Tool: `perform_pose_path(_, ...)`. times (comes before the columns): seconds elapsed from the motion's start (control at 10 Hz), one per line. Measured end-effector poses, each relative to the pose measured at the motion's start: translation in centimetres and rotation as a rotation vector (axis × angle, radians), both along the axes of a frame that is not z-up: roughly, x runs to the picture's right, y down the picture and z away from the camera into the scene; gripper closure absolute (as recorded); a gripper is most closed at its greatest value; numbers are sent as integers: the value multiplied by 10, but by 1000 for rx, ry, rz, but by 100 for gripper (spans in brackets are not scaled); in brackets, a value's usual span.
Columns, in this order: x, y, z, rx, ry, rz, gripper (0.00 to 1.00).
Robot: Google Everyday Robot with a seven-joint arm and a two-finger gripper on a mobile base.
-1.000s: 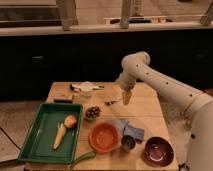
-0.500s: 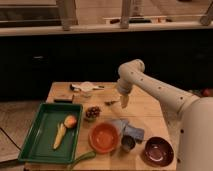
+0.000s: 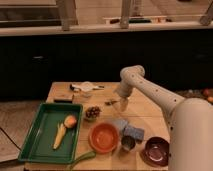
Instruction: Place fork in red bowl
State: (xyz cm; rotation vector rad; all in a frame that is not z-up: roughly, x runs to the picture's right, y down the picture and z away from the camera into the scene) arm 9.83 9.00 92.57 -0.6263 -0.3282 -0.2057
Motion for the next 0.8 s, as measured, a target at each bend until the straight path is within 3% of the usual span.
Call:
perform_pose_path(0.2, 3, 12, 12, -29, -8, 12, 21)
perform_pose_path(0.5, 5, 24, 25, -66, -23, 41, 48)
perform_pose_path(0.8, 8, 21, 22, -67, -21, 39, 79)
